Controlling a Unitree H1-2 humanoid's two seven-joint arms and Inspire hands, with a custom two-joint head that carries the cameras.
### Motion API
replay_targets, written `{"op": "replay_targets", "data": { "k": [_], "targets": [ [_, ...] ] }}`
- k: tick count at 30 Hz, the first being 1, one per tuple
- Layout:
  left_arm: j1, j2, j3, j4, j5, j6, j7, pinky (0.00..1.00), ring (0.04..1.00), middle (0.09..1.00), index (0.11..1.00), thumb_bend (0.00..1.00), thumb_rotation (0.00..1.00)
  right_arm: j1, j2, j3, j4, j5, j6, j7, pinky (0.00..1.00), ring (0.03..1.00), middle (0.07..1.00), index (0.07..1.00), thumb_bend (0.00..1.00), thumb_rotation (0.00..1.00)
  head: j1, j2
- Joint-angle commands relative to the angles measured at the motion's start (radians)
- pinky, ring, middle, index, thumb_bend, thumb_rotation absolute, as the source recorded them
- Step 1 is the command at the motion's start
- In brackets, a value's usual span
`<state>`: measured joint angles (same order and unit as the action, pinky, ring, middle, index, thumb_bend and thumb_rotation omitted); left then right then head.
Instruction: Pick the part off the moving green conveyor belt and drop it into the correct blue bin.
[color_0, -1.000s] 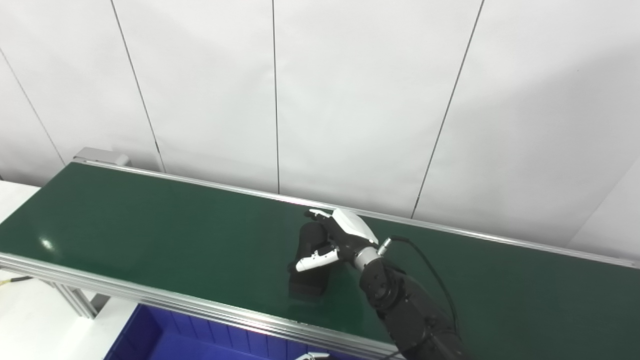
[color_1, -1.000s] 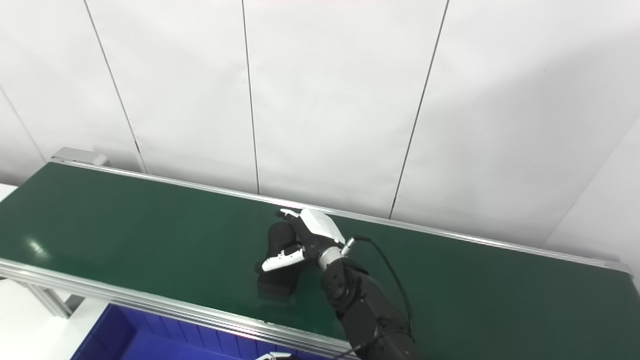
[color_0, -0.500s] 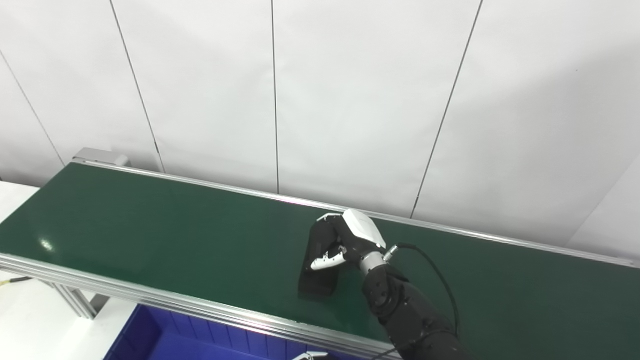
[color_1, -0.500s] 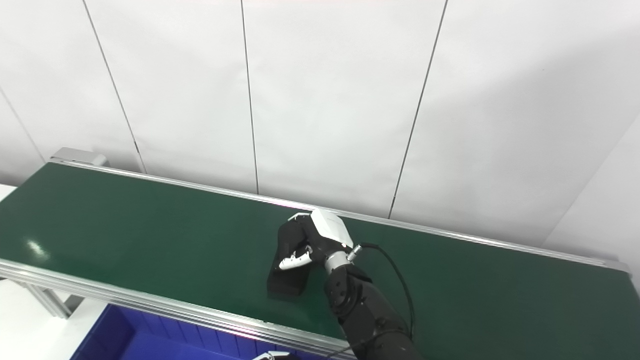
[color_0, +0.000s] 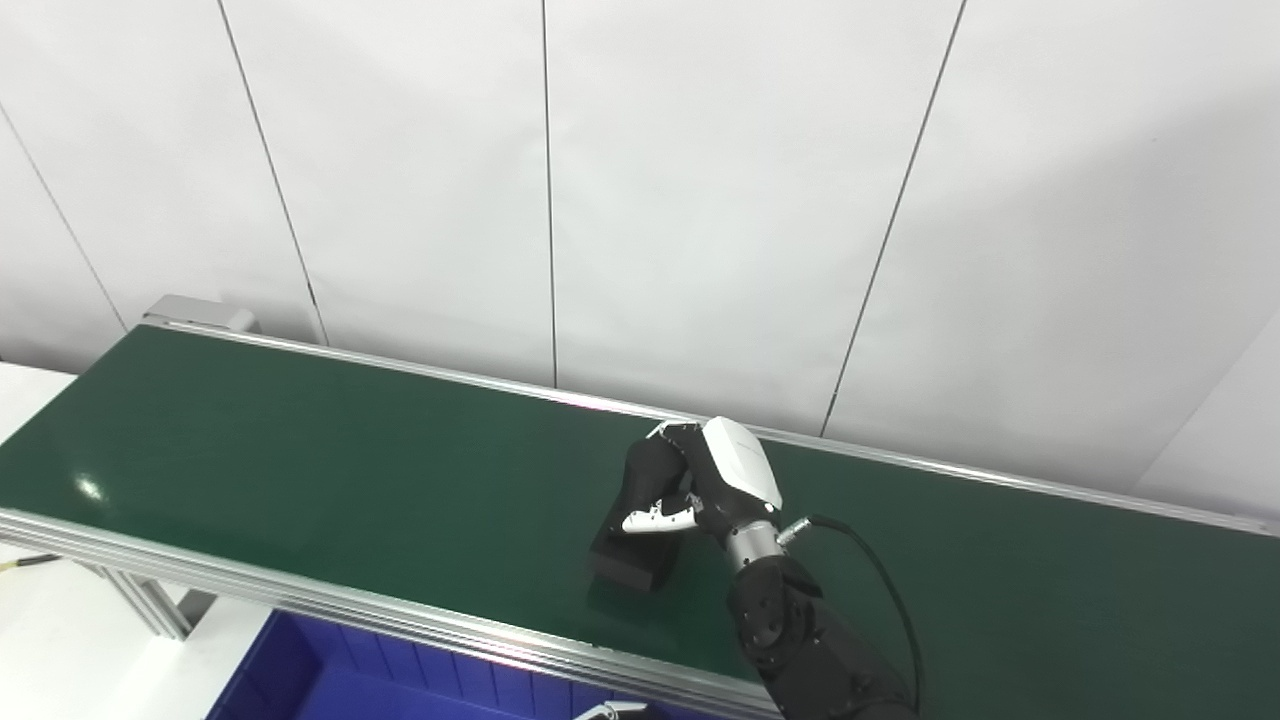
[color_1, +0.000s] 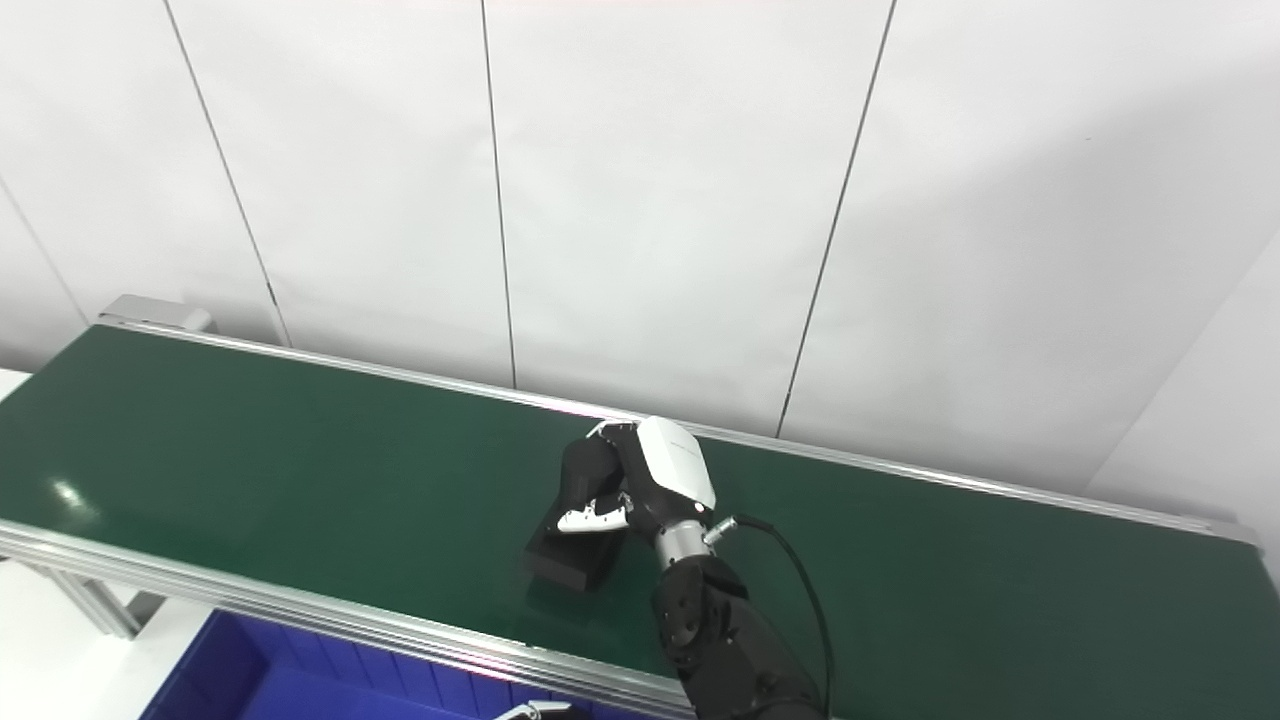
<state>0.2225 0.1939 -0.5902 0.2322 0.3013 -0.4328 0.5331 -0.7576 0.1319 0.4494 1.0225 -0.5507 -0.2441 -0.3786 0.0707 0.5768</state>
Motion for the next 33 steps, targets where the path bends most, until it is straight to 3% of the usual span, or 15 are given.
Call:
{"op": "replay_targets", "data": {
  "k": [1, 8, 15, 22, 33],
  "targets": [
    [-0.01, 0.009, -0.003, -0.023, -0.006, -0.037, 0.006, 0.69, 0.742, 0.745, 0.712, 0.81, 0.28, -0.003, -0.006, -0.022, -0.095, 0.013, -0.045, -0.022, 0.23, 0.365, 0.453, 0.525, 0.51, 0.0, -0.008, 0.005],
    [-0.004, 0.024, 0.001, -0.048, -0.047, -0.037, -0.024, 0.7, 0.751, 0.761, 0.725, 0.79, 0.22, 0.16, -0.036, -0.096, -0.453, 0.05, 0.051, 0.05, 0.29, 0.384, 0.484, 0.527, 0.51, 0.0, -0.074, 0.035],
    [0.002, 0.05, 0.003, -0.059, -0.063, -0.037, -0.03, 0.71, 0.762, 0.775, 0.746, 0.76, 0.27, 0.331, -0.056, -0.154, -0.774, 0.078, 0.12, 0.122, 0.34, 0.404, 0.489, 0.53, 0.51, 0.0, -0.128, 0.086],
    [0.006, 0.074, 0.007, -0.065, -0.083, -0.037, -0.035, 0.7, 0.756, 0.78, 0.763, 0.78, 0.36, 0.484, -0.091, -0.19, -1.008, 0.09, 0.183, 0.199, 0.36, 0.413, 0.496, 0.532, 0.51, 0.0, -0.148, 0.141],
    [0.018, 0.091, 0.042, -0.118, -0.122, -0.037, -0.087, 0.68, 0.746, 0.776, 0.764, 0.79, 0.37, 0.758, -0.189, -0.211, -1.234, 0.138, 0.166, 0.306, 0.35, 0.41, 0.518, 0.518, 0.51, 0.0, -0.191, 0.236]
  ]
}}
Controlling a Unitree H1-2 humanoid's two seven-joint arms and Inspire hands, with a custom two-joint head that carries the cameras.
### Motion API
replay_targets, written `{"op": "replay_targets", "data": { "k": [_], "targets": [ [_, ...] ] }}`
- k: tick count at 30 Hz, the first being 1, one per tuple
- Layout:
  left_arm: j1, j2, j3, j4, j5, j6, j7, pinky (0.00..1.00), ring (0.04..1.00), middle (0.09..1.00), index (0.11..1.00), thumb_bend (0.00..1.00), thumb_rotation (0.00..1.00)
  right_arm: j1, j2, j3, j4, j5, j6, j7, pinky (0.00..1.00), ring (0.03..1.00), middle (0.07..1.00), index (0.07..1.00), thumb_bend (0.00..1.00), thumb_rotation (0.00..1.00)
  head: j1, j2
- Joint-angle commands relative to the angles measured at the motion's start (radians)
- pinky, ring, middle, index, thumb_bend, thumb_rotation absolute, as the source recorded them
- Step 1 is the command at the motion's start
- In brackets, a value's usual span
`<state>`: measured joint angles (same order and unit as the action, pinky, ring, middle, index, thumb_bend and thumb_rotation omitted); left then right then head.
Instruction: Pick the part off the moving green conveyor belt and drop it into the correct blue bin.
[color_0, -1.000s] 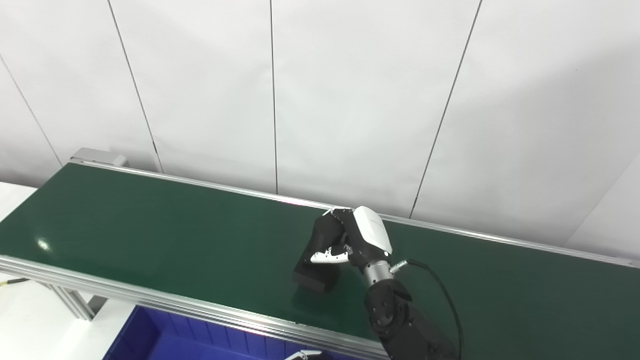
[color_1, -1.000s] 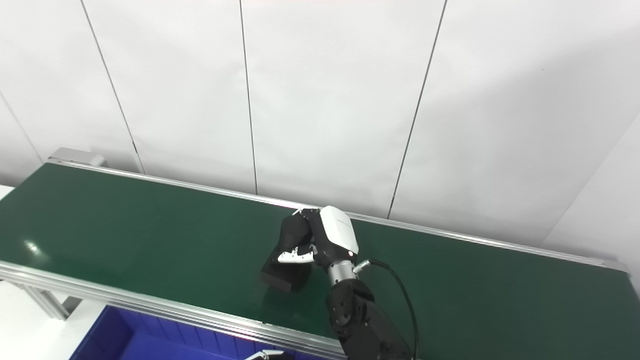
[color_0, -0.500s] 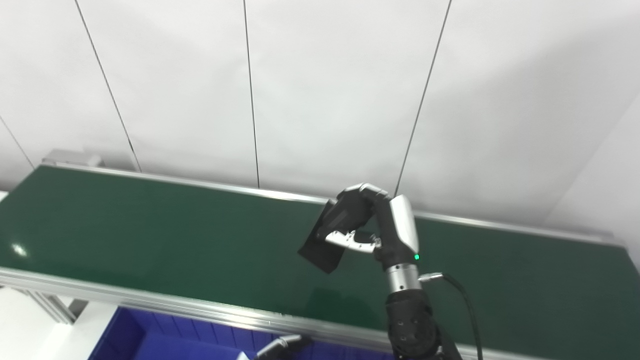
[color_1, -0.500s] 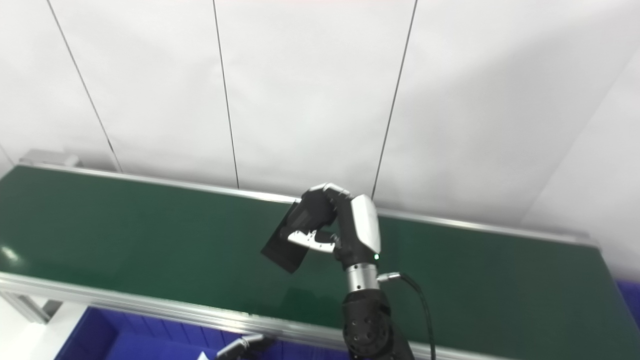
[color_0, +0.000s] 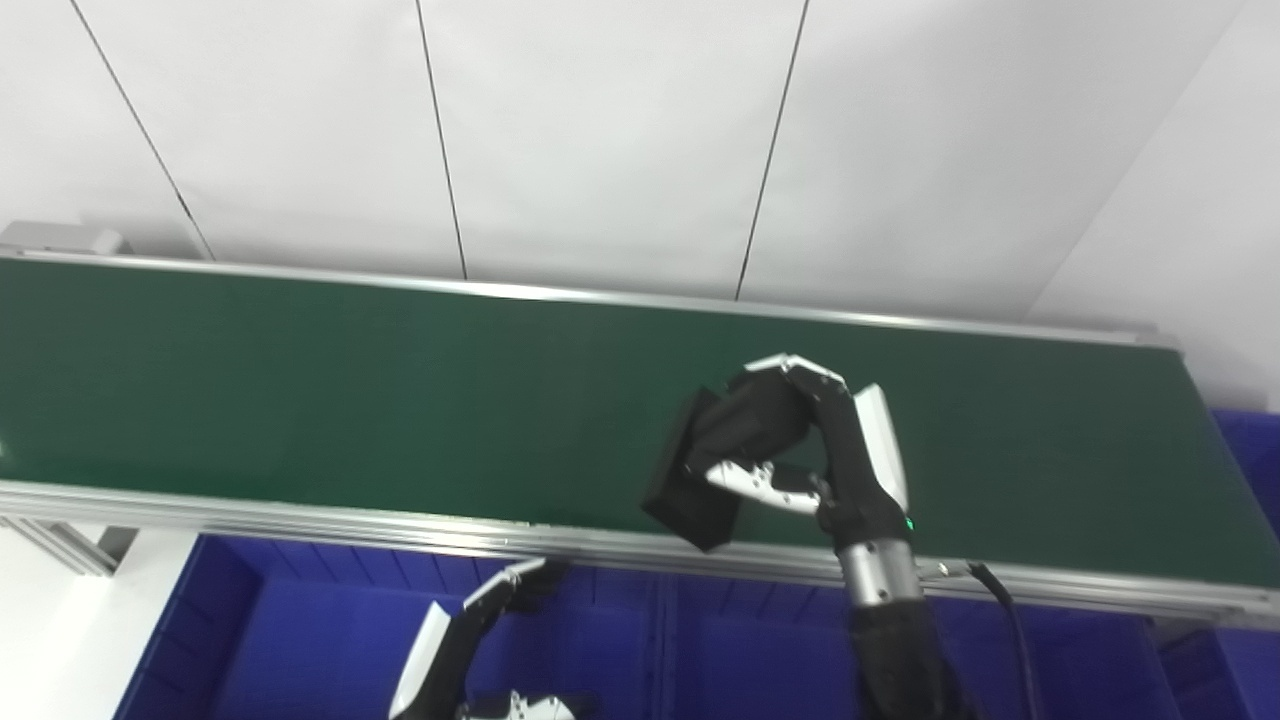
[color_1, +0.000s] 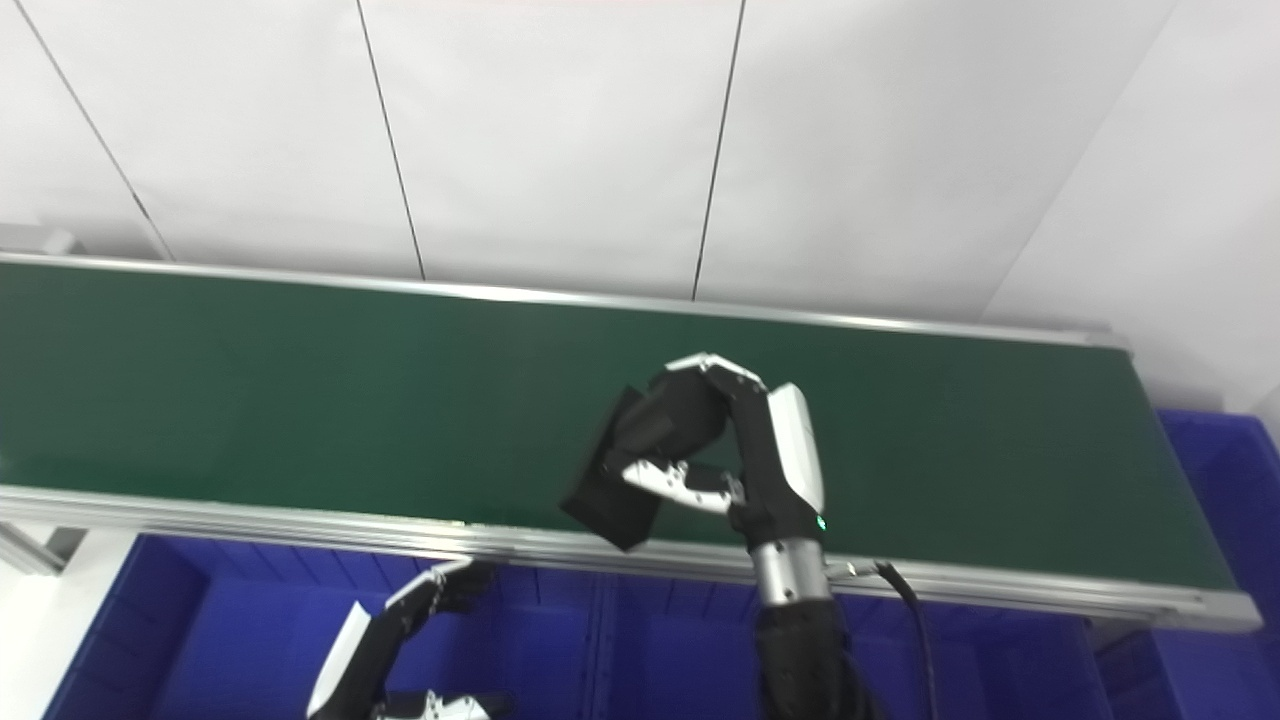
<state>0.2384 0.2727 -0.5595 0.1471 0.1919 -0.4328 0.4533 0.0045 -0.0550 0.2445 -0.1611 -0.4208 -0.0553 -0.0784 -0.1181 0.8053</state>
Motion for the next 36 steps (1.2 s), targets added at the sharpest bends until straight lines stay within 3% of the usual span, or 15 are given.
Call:
{"op": "replay_targets", "data": {
  "k": [1, 9, 18, 26, 36],
  "targets": [
    [0.003, 0.014, 0.016, -0.039, -0.015, -0.037, -0.015, 0.68, 0.748, 0.777, 0.765, 0.79, 0.37, 0.016, -0.01, -0.009, -0.056, 0.012, -0.032, 0.008, 0.36, 0.411, 0.52, 0.512, 0.51, 0.0, -0.003, 0.012],
    [0.023, -0.001, 0.074, -0.078, -0.028, -0.037, -0.091, 0.71, 0.751, 0.774, 0.761, 0.8, 0.37, 0.111, -0.052, -0.024, -0.08, 0.019, -0.055, 0.01, 0.37, 0.411, 0.519, 0.51, 0.51, 0.0, -0.011, 0.048],
    [0.038, -0.022, 0.127, -0.1, -0.024, -0.037, -0.148, 0.7, 0.753, 0.775, 0.761, 0.81, 0.39, 0.156, -0.154, -0.03, -0.084, -0.002, 0.014, 0.114, 0.35, 0.402, 0.495, 0.528, 0.51, 0.0, -0.038, 0.068],
    [0.049, -0.033, 0.153, -0.116, -0.031, -0.037, -0.178, 0.7, 0.755, 0.775, 0.758, 0.8, 0.38, 0.156, -0.205, -0.021, -0.037, -0.116, 0.052, 0.15, 0.33, 0.393, 0.477, 0.533, 0.51, 0.0, -0.043, 0.075],
    [0.064, -0.033, 0.184, -0.127, -0.031, -0.037, -0.213, 0.7, 0.755, 0.778, 0.764, 0.81, 0.39, 0.137, -0.216, 0.029, -0.034, -0.289, 0.215, 0.255, 0.36, 0.394, 0.479, 0.545, 0.51, 0.0, -0.064, 0.073]
  ]
}}
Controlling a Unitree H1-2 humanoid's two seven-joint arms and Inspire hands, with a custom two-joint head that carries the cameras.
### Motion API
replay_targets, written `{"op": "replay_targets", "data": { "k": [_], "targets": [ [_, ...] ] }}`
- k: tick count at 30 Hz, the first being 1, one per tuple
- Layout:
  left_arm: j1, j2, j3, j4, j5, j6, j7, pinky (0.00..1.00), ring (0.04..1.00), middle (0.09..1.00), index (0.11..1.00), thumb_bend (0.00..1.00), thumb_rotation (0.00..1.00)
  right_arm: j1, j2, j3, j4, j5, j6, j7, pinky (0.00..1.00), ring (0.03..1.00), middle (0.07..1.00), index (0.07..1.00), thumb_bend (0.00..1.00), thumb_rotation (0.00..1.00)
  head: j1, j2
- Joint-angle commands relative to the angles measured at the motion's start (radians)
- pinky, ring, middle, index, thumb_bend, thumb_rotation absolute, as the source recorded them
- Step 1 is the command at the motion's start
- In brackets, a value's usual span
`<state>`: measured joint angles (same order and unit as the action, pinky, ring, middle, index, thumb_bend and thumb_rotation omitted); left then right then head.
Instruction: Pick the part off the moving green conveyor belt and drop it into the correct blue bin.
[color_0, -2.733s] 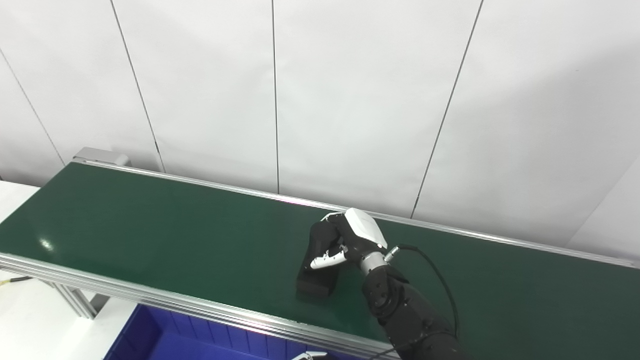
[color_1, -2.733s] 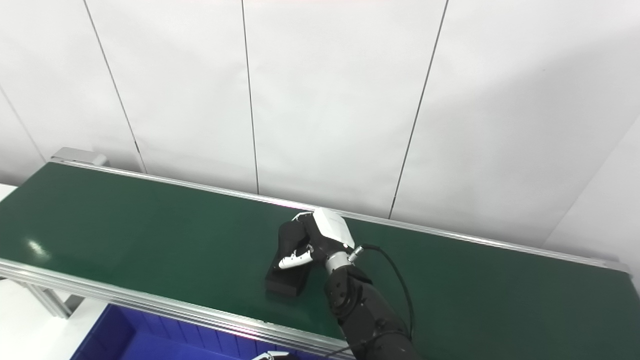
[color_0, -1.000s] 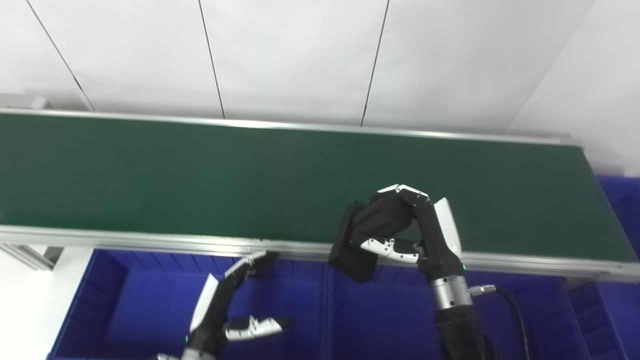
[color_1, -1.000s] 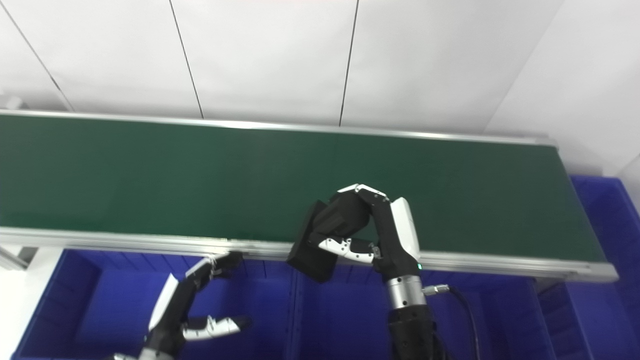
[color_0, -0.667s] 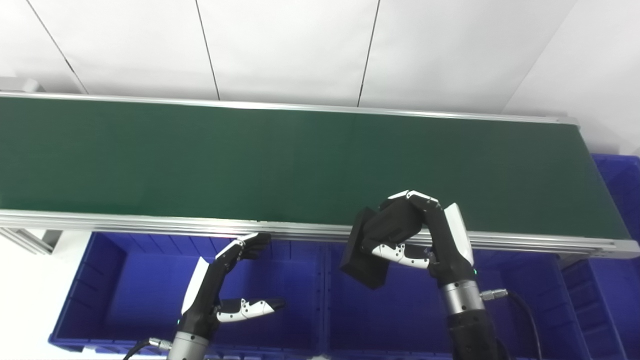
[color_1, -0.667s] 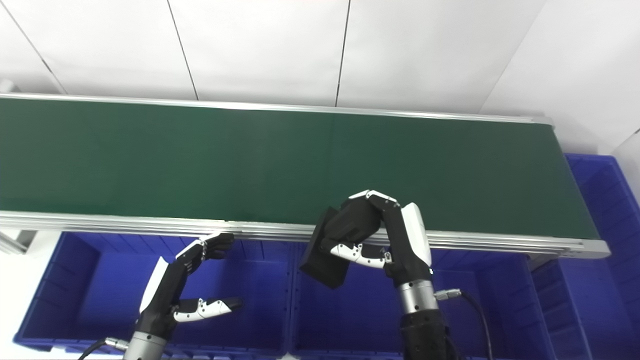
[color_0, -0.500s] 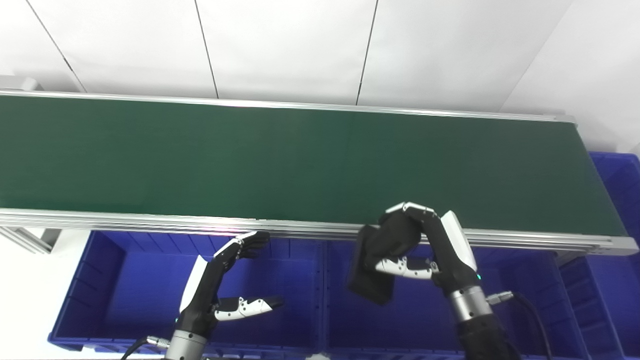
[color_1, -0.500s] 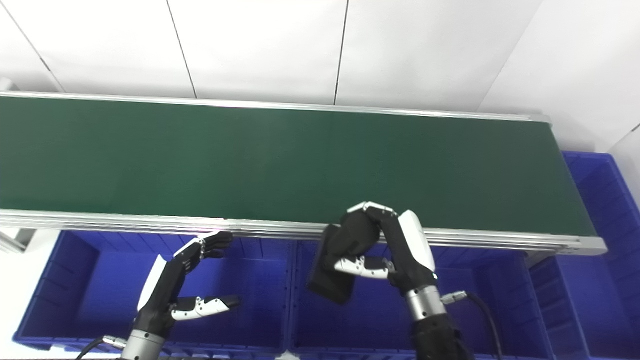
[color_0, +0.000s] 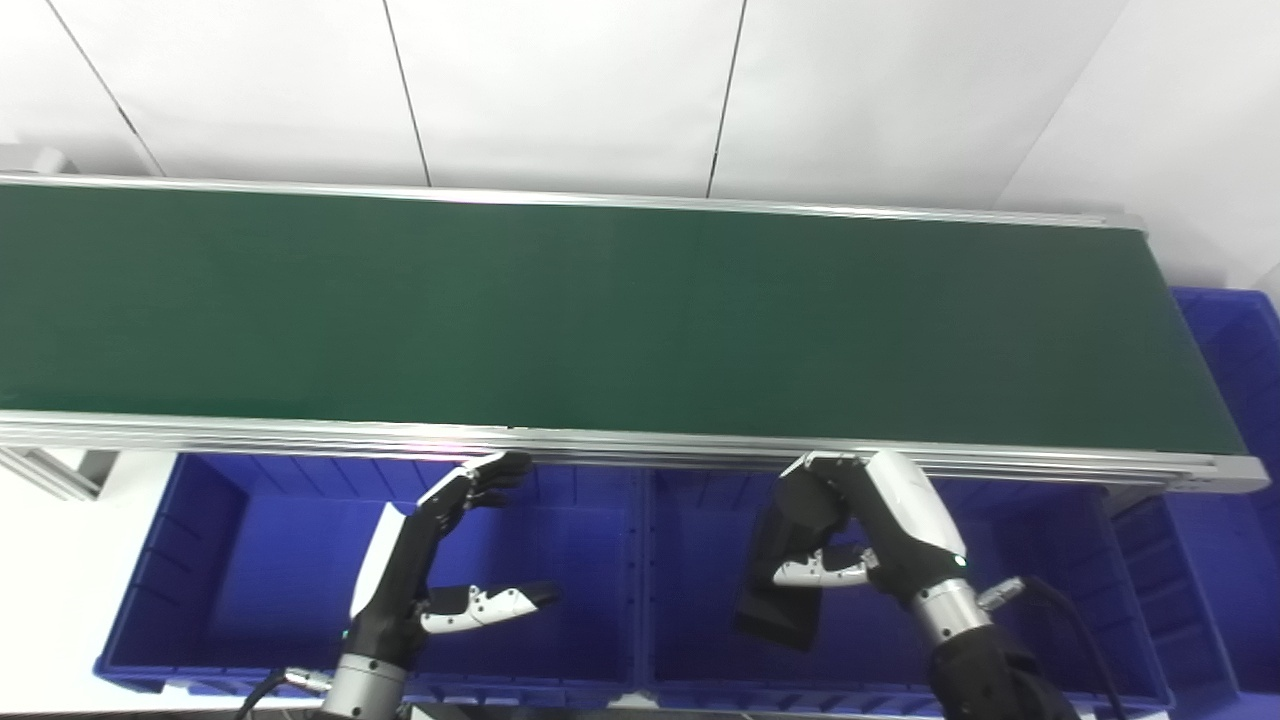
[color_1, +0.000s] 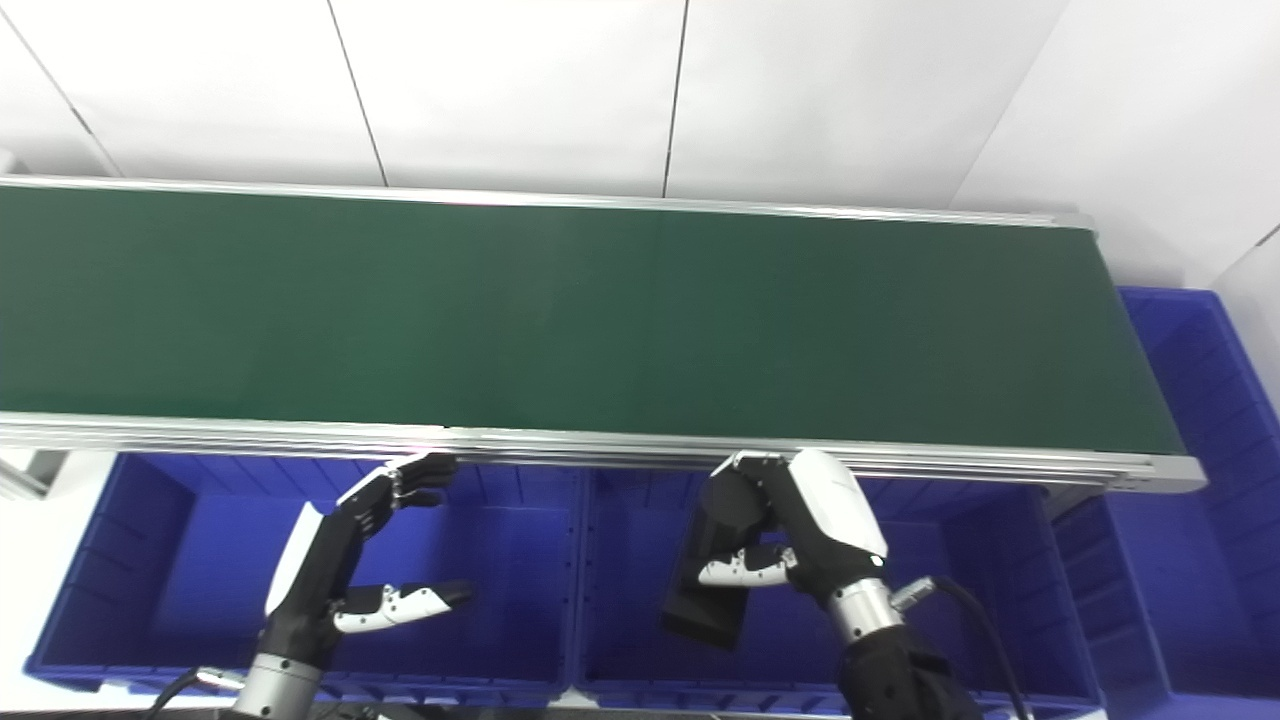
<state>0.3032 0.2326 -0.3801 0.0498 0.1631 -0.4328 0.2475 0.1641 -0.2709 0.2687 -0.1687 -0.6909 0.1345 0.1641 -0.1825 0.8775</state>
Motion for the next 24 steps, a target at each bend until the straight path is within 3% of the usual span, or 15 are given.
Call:
{"op": "replay_targets", "data": {
  "k": [1, 3, 4, 5, 7, 8, 9, 11, 16, 20, 24],
  "targets": [
    [0.0, 0.007, 0.007, -0.03, -0.001, -0.037, -0.01, 0.7, 0.755, 0.779, 0.764, 0.81, 0.4, -0.025, 0.002, 0.011, -0.031, -0.028, 0.044, 0.028, 0.38, 0.399, 0.488, 0.546, 0.51, 0.0, 0.0, 0.001],
    [0.001, 0.007, 0.012, -0.03, -0.003, -0.037, -0.017, 0.7, 0.756, 0.779, 0.764, 0.81, 0.4, -0.029, 0.003, 0.021, -0.03, -0.038, 0.058, 0.042, 0.43, 0.414, 0.508, 0.538, 0.51, 0.0, -0.002, 0.002],
    [0.001, 0.007, 0.013, -0.031, -0.004, -0.037, -0.018, 0.71, 0.758, 0.779, 0.764, 0.81, 0.39, -0.031, 0.001, 0.028, -0.025, -0.045, 0.057, 0.045, 0.45, 0.489, 0.5, 0.52, 0.51, 0.0, -0.002, 0.001],
    [0.001, 0.007, 0.013, -0.031, -0.004, -0.037, -0.019, 0.71, 0.757, 0.777, 0.763, 0.81, 0.39, -0.032, -0.001, 0.032, -0.022, -0.05, 0.056, 0.047, 0.49, 0.563, 0.617, 0.507, 0.51, 0.08, -0.002, 0.001],
    [0.0, 0.005, 0.015, -0.031, -0.013, -0.037, -0.025, 0.71, 0.756, 0.774, 0.76, 0.81, 0.38, -0.033, -0.013, 0.048, -0.02, -0.067, 0.054, 0.067, 0.55, 0.659, 0.724, 0.5, 0.51, 0.13, -0.003, 0.002],
    [0.0, 0.006, 0.016, -0.03, -0.012, -0.037, -0.027, 0.71, 0.756, 0.774, 0.76, 0.81, 0.37, -0.031, -0.018, 0.056, -0.025, -0.077, 0.052, 0.074, 0.6, 0.701, 0.757, 0.559, 0.56, 0.18, -0.003, 0.002],
    [-0.001, 0.007, 0.017, -0.029, -0.011, -0.037, -0.028, 0.71, 0.757, 0.775, 0.76, 0.8, 0.38, -0.03, -0.021, 0.062, -0.029, -0.084, 0.05, 0.078, 0.67, 0.766, 0.801, 0.723, 0.69, 0.29, -0.003, 0.002],
    [0.001, 0.008, 0.019, -0.029, -0.009, -0.037, -0.032, 0.71, 0.759, 0.778, 0.762, 0.8, 0.37, -0.025, -0.024, 0.071, -0.037, -0.106, 0.048, 0.075, 0.72, 0.809, 0.83, 0.785, 0.76, 0.34, -0.002, 0.0],
    [0.001, 0.005, 0.021, -0.029, -0.009, -0.037, -0.031, 0.7, 0.755, 0.776, 0.761, 0.8, 0.38, -0.01, -0.033, 0.084, -0.062, -0.164, 0.041, 0.069, 0.95, 0.96, 0.942, 0.899, 0.9, 0.49, 0.001, 0.0],
    [0.004, 0.002, 0.024, -0.031, -0.008, -0.037, -0.033, 0.7, 0.753, 0.774, 0.757, 0.81, 0.37, 0.015, -0.022, 0.075, -0.066, -0.169, -0.003, -0.009, 0.99, 0.998, 0.993, 0.987, 0.94, 0.49, 0.003, -0.001],
    [0.004, 0.005, 0.021, -0.028, -0.016, -0.037, -0.037, 0.7, 0.757, 0.775, 0.76, 0.8, 0.37, 0.057, 0.011, 0.043, -0.076, -0.076, -0.066, -0.103, 0.95, 0.998, 1.0, 1.0, 0.94, 0.51, 0.008, -0.002]
  ]
}}
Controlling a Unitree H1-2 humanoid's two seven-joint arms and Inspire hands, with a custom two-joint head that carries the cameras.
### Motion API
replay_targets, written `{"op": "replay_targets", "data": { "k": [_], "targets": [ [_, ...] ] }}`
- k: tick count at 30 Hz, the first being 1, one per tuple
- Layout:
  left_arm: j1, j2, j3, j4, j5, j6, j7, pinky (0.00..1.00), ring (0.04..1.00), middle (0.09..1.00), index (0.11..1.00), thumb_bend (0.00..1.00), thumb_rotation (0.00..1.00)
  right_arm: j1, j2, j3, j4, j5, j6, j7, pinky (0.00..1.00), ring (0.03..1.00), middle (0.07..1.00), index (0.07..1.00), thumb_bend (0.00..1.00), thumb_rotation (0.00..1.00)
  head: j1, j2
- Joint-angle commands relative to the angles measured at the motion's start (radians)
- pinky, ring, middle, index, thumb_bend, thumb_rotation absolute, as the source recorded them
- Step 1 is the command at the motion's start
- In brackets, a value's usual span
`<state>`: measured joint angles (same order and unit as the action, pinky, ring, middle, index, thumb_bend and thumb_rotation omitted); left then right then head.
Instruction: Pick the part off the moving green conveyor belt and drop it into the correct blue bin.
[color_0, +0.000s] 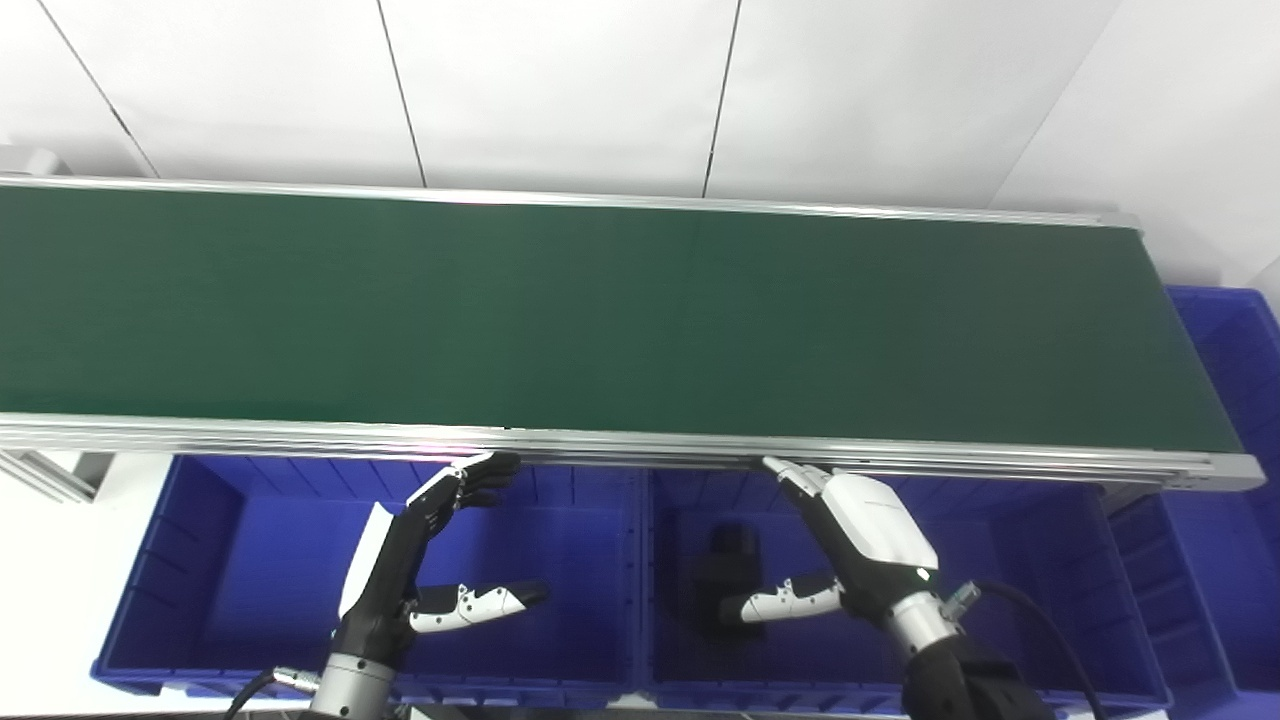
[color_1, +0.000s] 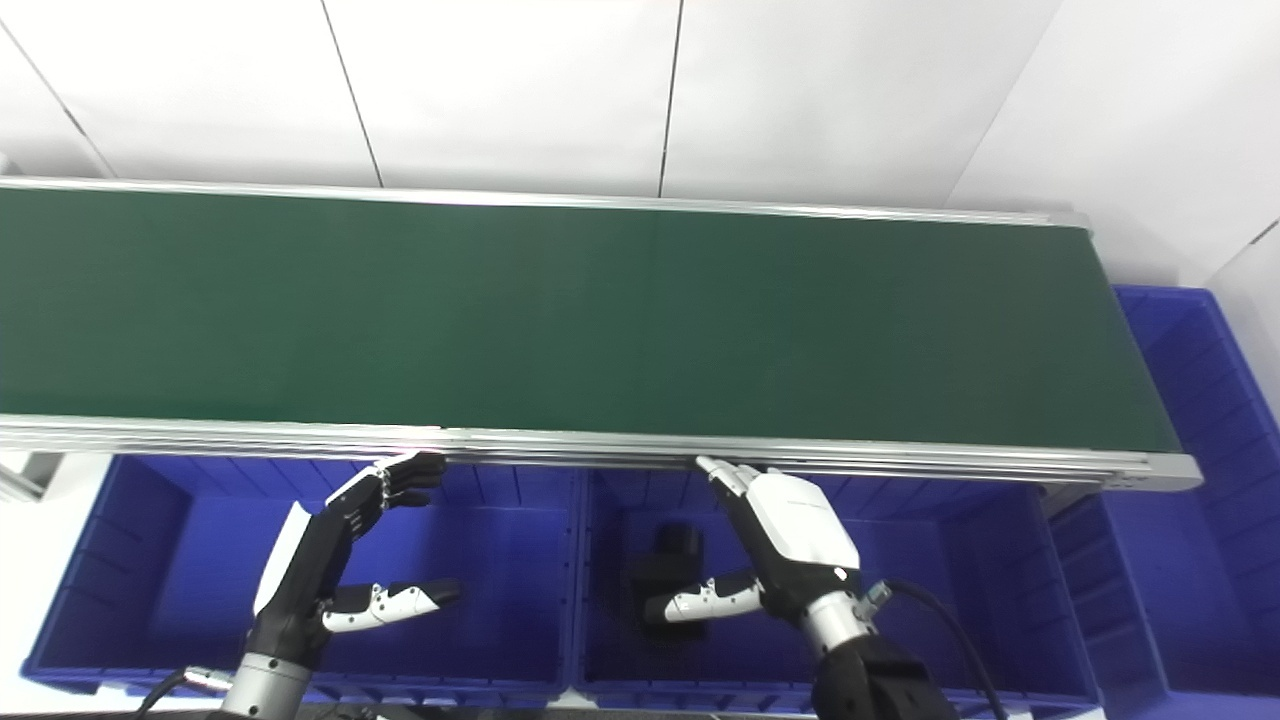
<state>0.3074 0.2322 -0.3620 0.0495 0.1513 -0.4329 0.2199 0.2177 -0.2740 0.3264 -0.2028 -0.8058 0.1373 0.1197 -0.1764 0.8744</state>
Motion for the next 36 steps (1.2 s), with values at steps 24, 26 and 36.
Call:
{"op": "replay_targets", "data": {
  "k": [24, 26, 36],
  "targets": [
    [0.012, -0.017, 0.028, -0.029, -0.031, -0.037, -0.05, 0.7, 0.763, 0.789, 0.783, 0.8, 0.34, 0.123, 0.086, -0.109, -0.048, 0.677, -0.229, 0.027, 0.79, 0.851, 0.888, 0.95, 0.94, 0.43, 0.036, 0.003],
    [0.016, -0.019, 0.031, -0.028, -0.04, -0.037, -0.057, 0.7, 0.766, 0.794, 0.787, 0.8, 0.34, 0.124, 0.08, -0.107, -0.048, 0.685, -0.218, 0.041, 0.8, 0.857, 0.895, 0.954, 0.95, 0.43, 0.039, 0.0],
    [0.021, -0.027, 0.036, -0.026, -0.05, -0.037, -0.074, 0.72, 0.772, 0.805, 0.8, 0.8, 0.32, 0.13, 0.079, -0.106, -0.039, 0.67, -0.246, 0.045, 0.8, 0.869, 0.914, 0.969, 0.96, 0.41, 0.048, -0.003]
  ]
}}
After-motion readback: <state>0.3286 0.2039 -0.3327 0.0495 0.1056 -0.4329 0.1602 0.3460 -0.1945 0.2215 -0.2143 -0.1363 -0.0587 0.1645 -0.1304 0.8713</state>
